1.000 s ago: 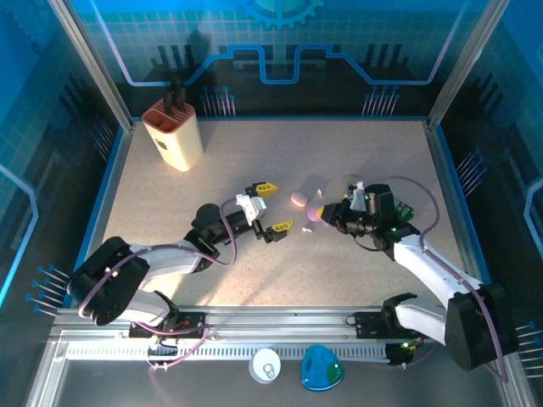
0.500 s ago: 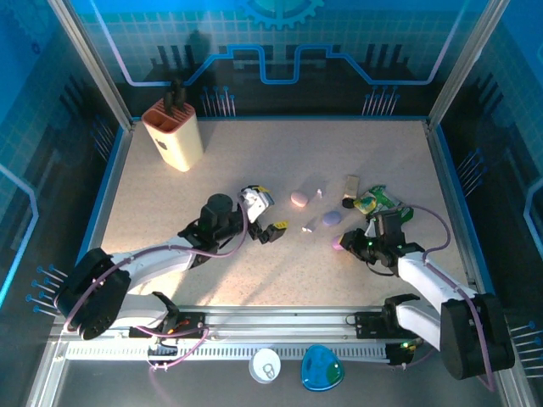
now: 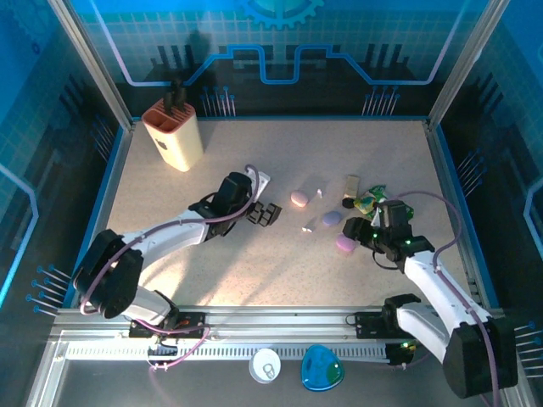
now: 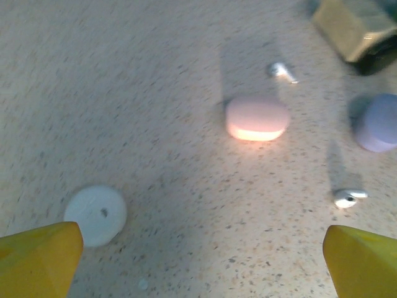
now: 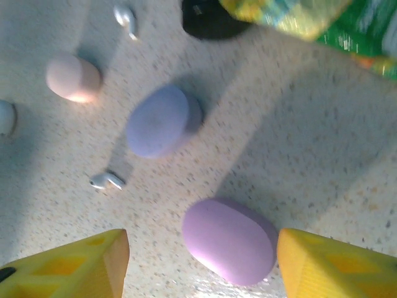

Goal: Insert wireless bluetooth earbuds into charging case

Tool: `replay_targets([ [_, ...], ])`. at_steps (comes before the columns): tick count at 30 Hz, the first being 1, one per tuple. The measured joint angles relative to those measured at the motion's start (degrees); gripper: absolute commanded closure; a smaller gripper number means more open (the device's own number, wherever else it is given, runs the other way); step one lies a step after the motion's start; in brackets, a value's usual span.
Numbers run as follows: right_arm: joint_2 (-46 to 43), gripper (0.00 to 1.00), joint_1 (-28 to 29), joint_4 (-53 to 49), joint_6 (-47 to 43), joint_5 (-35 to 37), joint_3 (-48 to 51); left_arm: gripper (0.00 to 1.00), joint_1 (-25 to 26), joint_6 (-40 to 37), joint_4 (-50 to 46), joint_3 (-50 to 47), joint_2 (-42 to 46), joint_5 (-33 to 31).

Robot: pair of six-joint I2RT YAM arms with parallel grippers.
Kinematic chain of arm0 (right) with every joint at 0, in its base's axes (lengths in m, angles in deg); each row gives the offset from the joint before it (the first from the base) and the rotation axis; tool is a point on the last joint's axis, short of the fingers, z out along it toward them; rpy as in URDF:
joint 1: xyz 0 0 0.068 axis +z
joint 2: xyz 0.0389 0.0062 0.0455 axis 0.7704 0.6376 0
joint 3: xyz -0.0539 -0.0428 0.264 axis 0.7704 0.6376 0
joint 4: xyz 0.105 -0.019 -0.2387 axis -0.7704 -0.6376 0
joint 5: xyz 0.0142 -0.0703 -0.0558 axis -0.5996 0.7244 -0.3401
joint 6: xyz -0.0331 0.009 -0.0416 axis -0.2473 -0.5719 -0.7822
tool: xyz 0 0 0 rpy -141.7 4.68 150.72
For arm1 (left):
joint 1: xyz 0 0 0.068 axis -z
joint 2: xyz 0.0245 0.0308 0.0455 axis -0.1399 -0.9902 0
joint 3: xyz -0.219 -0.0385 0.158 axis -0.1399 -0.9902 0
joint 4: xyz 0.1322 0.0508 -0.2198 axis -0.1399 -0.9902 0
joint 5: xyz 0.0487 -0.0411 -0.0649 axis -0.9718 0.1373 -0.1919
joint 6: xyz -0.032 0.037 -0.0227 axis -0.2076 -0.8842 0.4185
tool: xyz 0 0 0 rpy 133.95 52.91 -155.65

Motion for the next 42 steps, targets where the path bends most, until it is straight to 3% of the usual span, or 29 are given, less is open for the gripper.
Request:
replay_targets([
  [11,5.14,0.35,10.05,-3.06,-2.89,3.98,-10.75,0.01,-6.16,19.19,-15.17,13.42,-12.33,-6.45],
  [18,9.14,0.35,13.09,-2.73,-3.74,3.67,-15.1,0.13,-6.25,26.67,-27.65,27.63,-24.35,-9.55],
  [25,10.82,0.35,13.18,-1.73,-4.39,3.41,-15.5,0.15,-6.25,31.19,-33.14,31.45,-28.2,-11.3],
  [42,11.65,0.35,13.18,-0.61,-4.81,1.88,-14.93,0.2,-6.25,34.12,-34.27,33.55,-33.16,-10.14],
])
